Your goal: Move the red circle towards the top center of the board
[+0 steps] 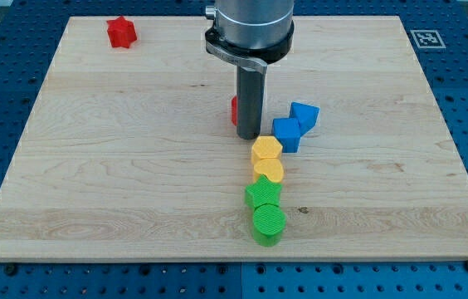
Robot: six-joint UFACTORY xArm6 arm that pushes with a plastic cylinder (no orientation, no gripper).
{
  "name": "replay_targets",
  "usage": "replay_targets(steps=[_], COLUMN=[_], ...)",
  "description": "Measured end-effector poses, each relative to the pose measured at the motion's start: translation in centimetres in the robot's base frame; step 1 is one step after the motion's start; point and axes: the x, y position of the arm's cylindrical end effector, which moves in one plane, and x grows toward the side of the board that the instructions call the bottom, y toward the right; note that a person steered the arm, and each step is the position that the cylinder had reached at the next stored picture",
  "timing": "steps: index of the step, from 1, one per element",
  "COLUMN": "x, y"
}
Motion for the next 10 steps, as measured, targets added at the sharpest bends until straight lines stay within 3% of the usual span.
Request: replay_targets(steps=[5,10], x=[-4.8,-15.1], y=[-1.0,-3.3])
